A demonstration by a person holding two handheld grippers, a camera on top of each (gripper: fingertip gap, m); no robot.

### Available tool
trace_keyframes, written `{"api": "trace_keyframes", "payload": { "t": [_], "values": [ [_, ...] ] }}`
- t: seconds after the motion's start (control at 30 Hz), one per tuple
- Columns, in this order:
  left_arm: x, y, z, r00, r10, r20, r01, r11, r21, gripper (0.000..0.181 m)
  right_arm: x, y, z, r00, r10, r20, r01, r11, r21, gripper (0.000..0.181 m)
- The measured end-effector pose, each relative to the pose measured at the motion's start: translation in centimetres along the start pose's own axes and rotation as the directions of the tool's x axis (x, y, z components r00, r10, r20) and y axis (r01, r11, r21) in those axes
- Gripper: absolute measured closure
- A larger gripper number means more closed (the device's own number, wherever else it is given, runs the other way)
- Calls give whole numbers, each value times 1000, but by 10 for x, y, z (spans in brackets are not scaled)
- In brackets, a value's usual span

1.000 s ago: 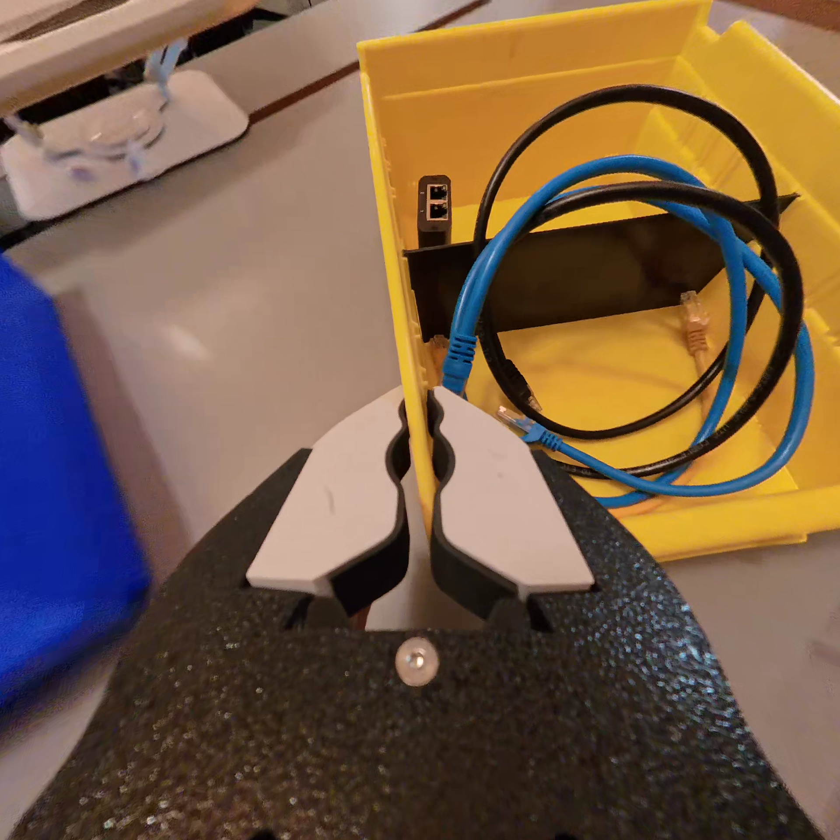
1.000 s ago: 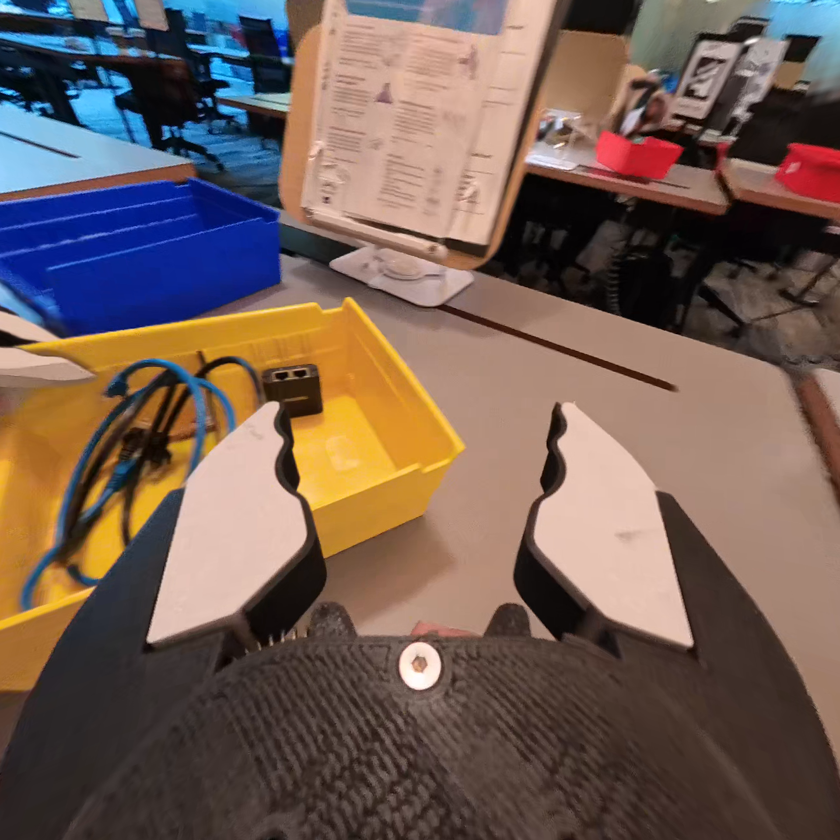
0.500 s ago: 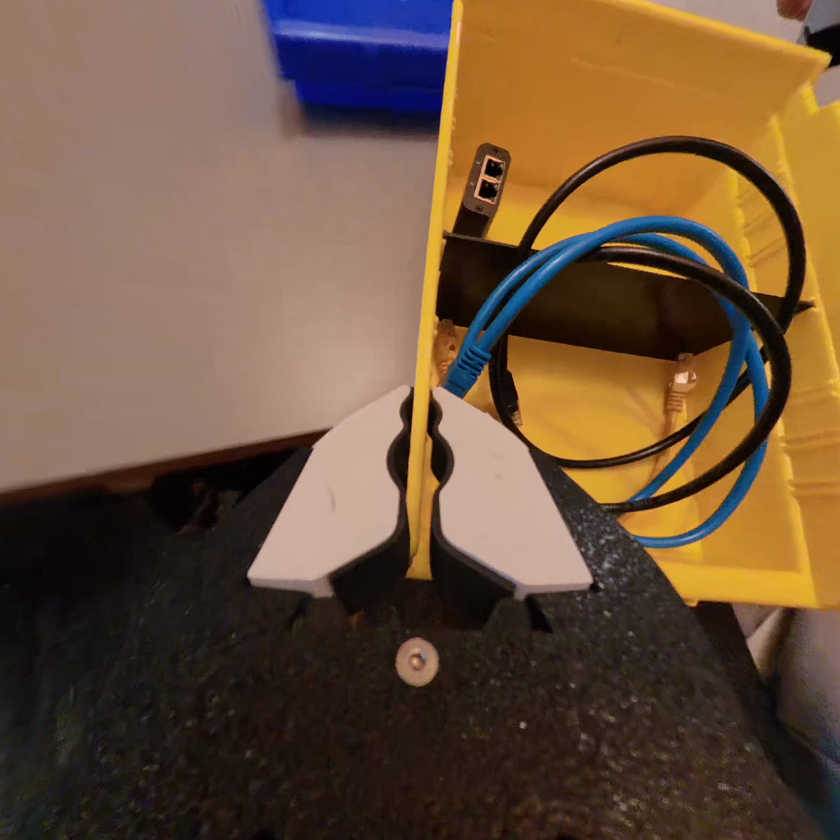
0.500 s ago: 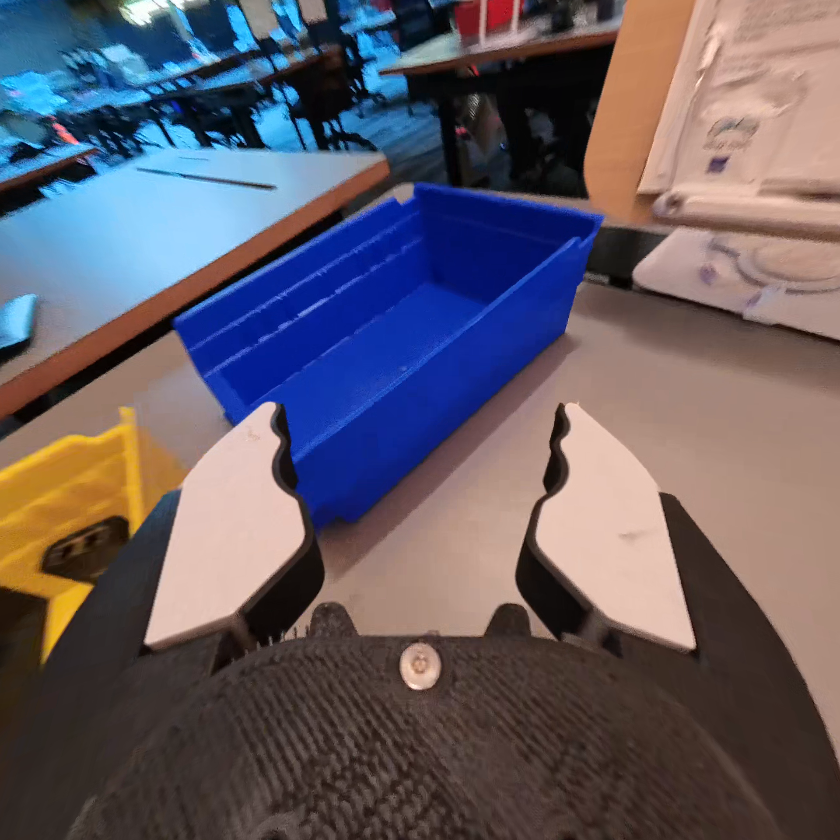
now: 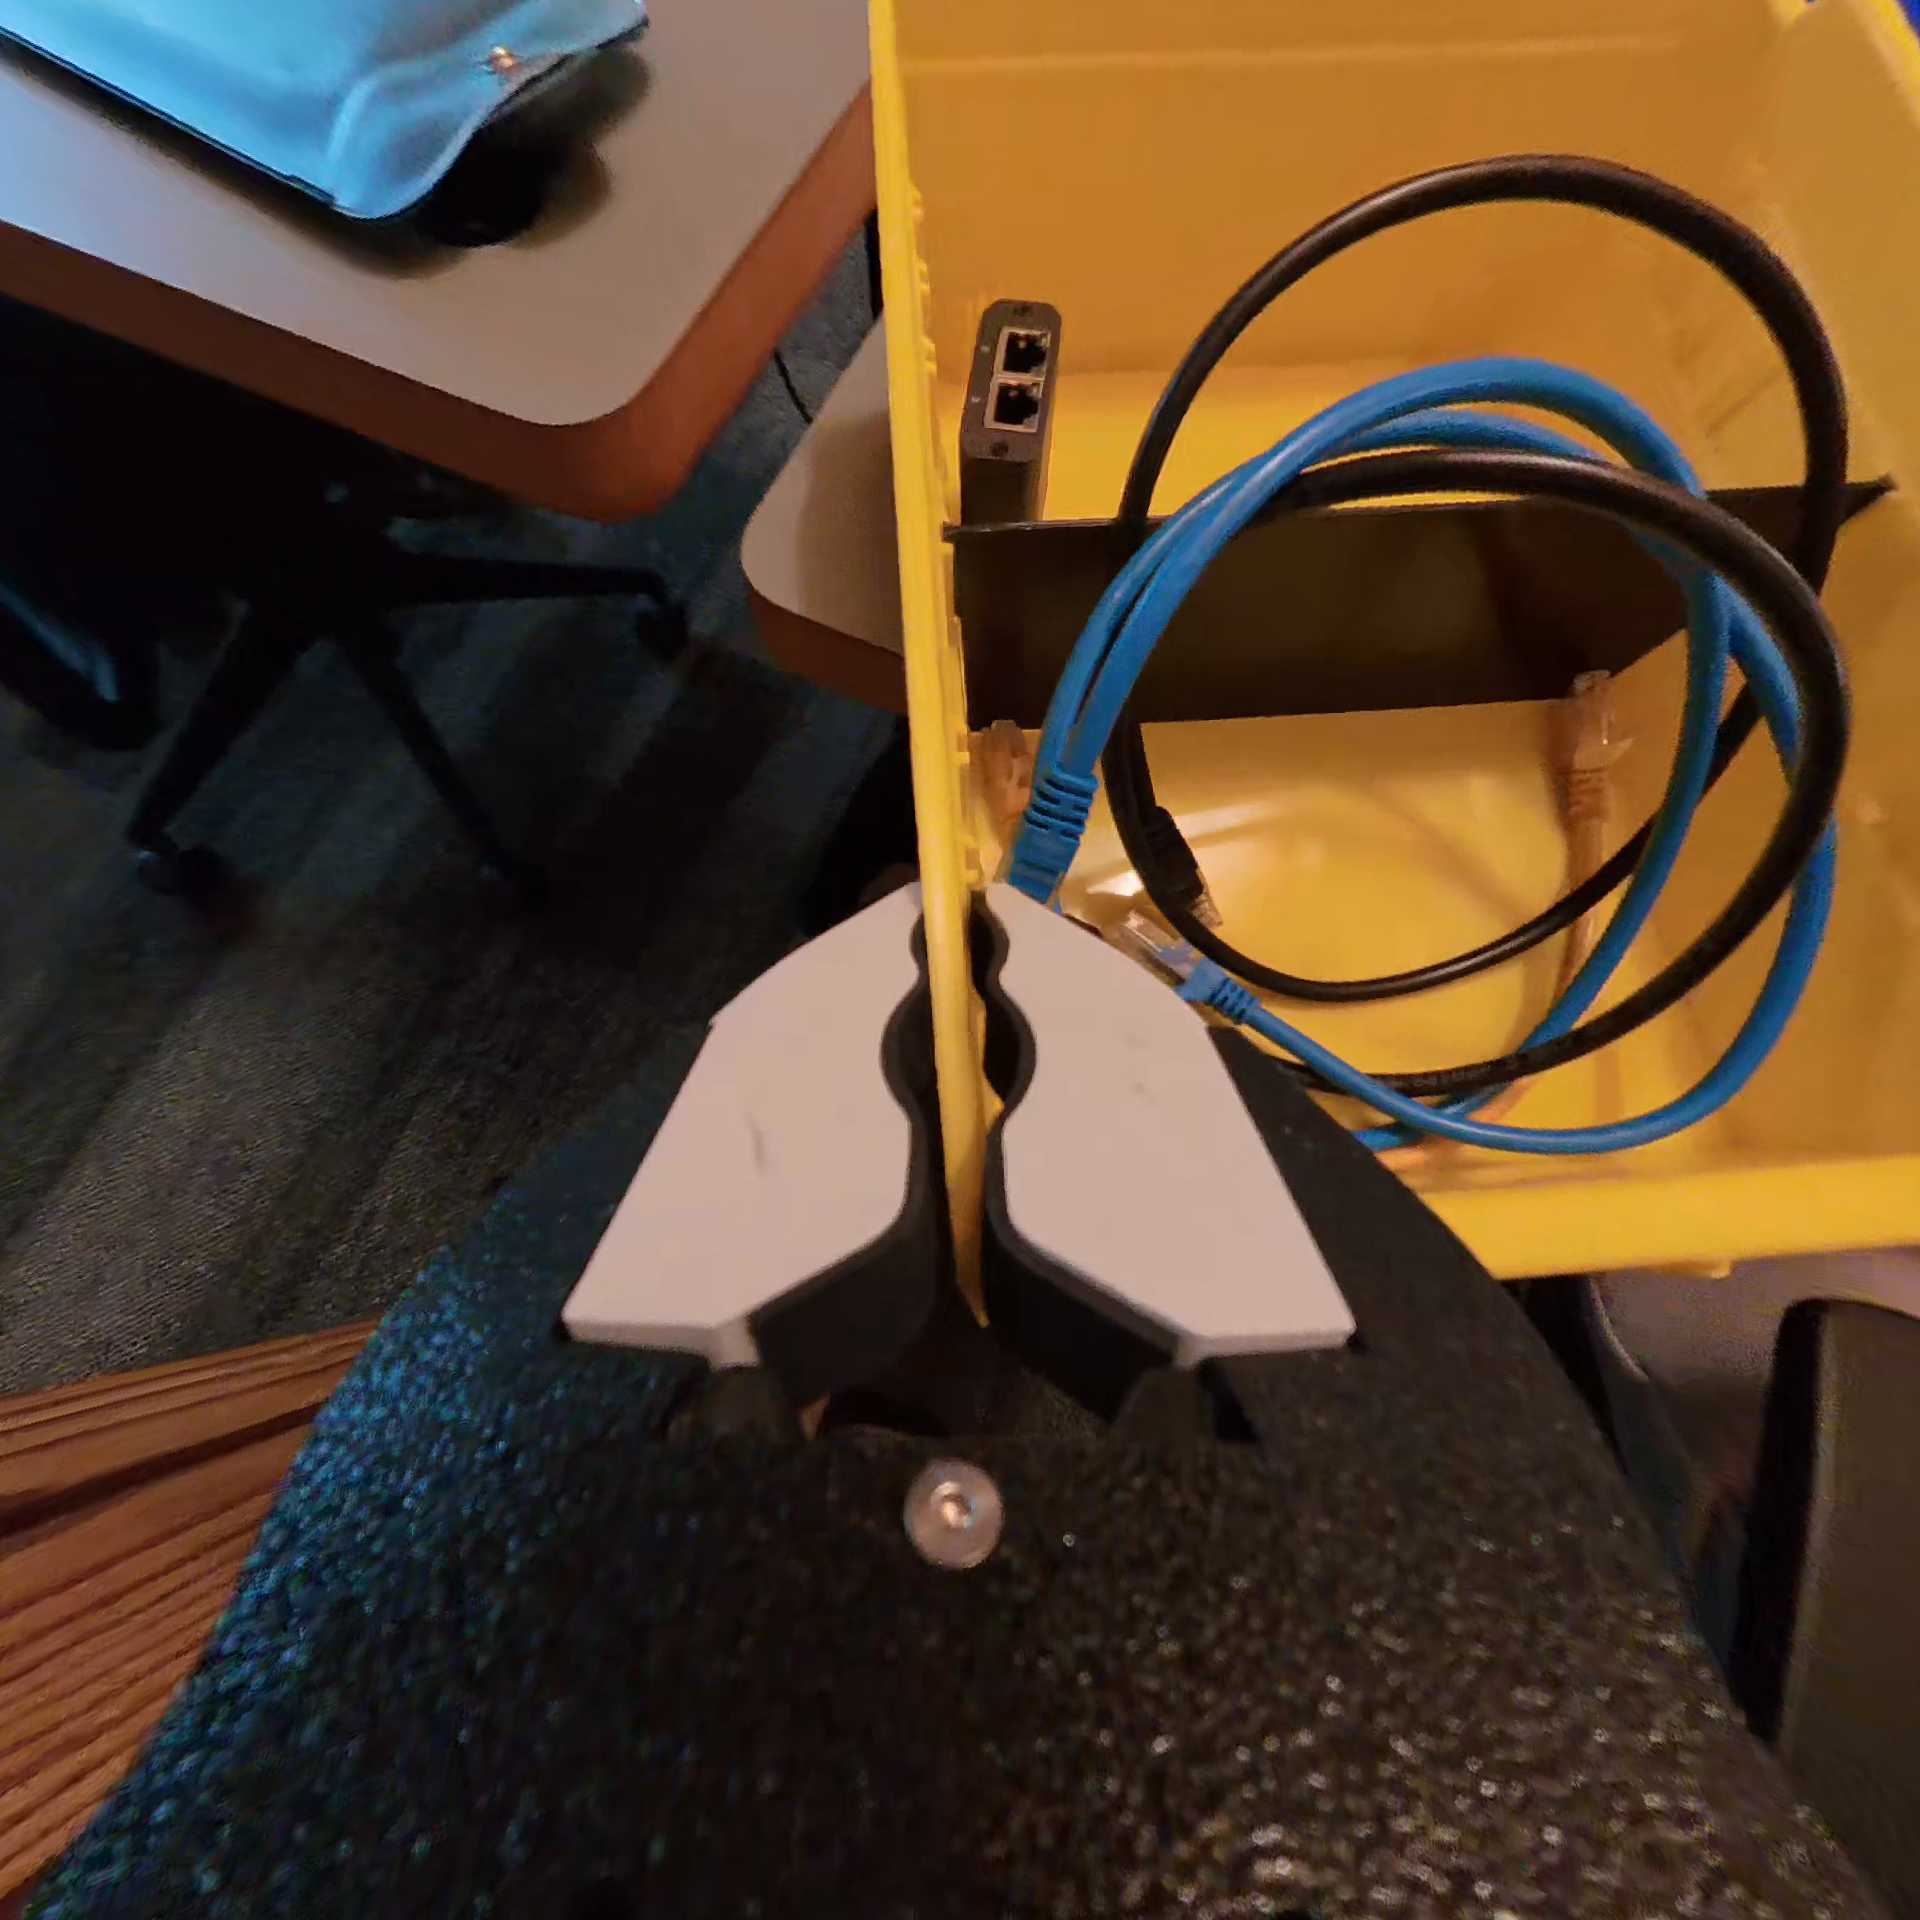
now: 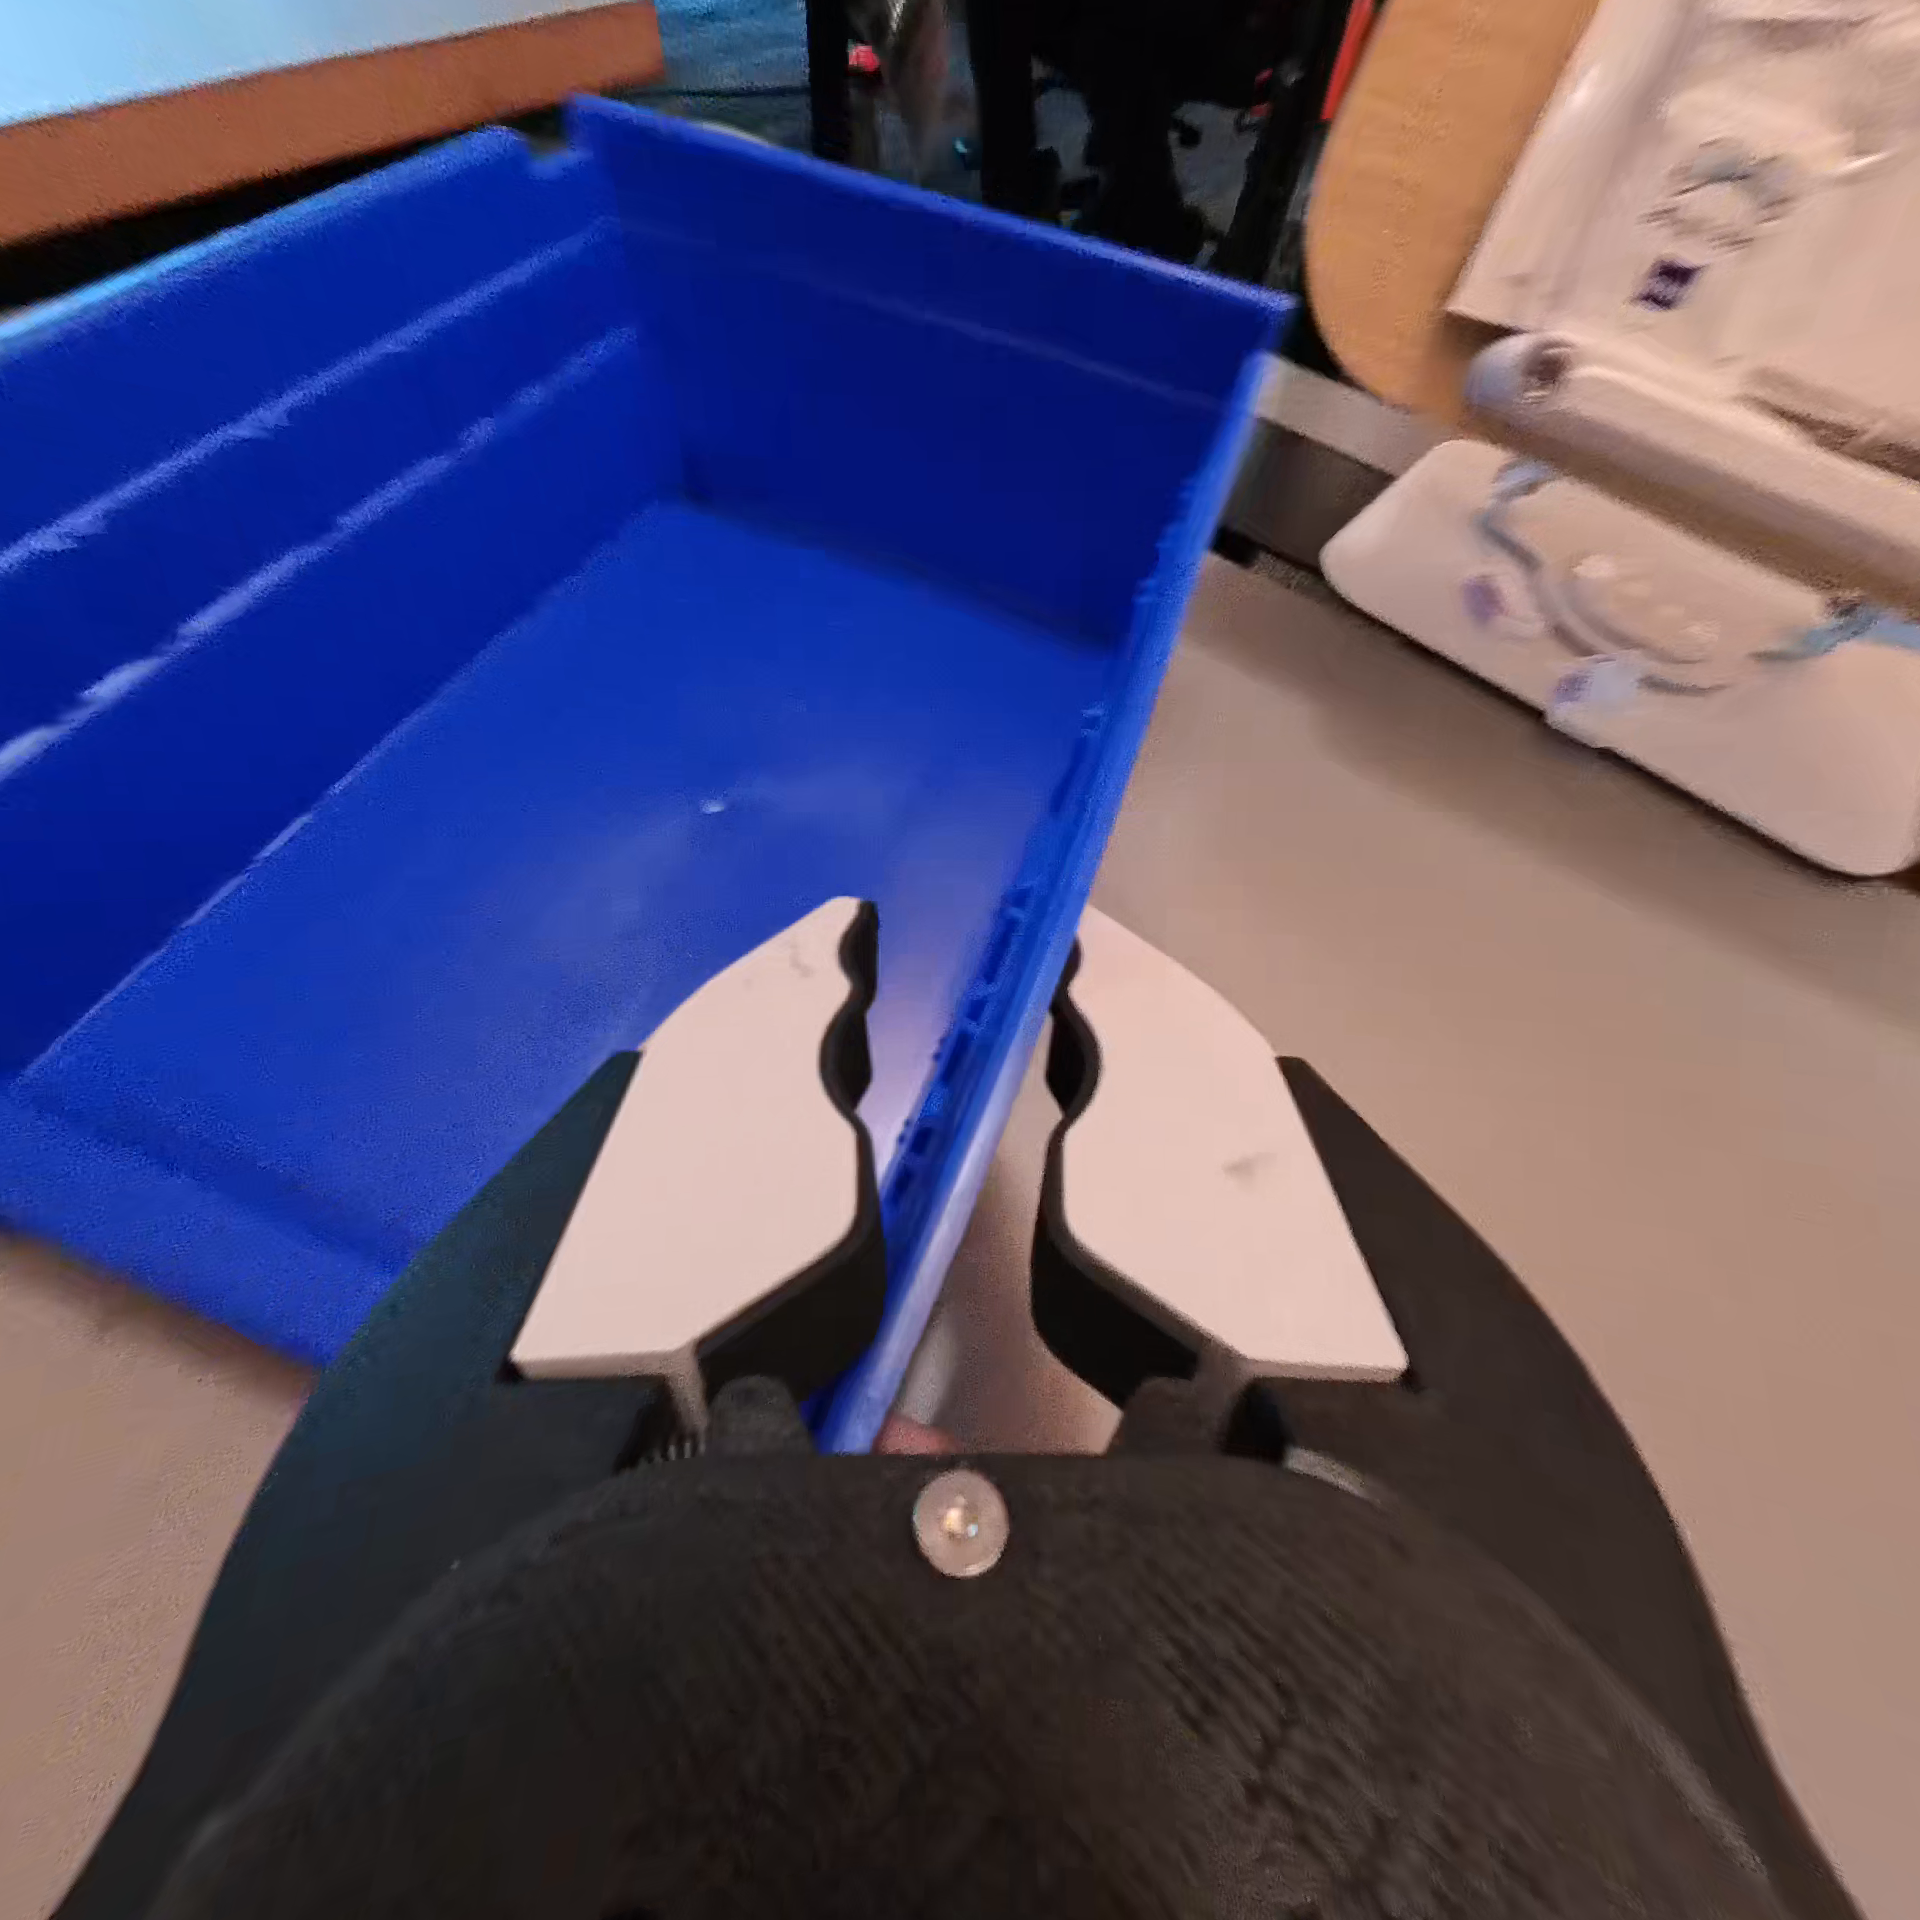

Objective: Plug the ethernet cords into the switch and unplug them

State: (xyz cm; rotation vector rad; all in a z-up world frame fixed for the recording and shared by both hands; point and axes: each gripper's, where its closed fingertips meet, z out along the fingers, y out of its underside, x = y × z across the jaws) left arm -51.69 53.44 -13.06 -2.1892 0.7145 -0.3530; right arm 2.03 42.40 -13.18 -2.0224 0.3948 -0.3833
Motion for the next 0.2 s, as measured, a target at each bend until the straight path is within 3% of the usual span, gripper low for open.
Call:
{"api": "trace_keyframes", "payload": {
  "t": [0.03, 0.2],
  "values": [
    [-1, -1, 1, 1000, 2, 10, -2, 1000, 10, 178, 9, 4, -10, 999, -27, 31, 27, 1000, 11, 155],
    [7, -17, 13, 1000, 11, -2, -11, 999, 53, 178, 70, 40, -79, 989, -104, 102, 102, 994, 30, 160]
  ]
}}
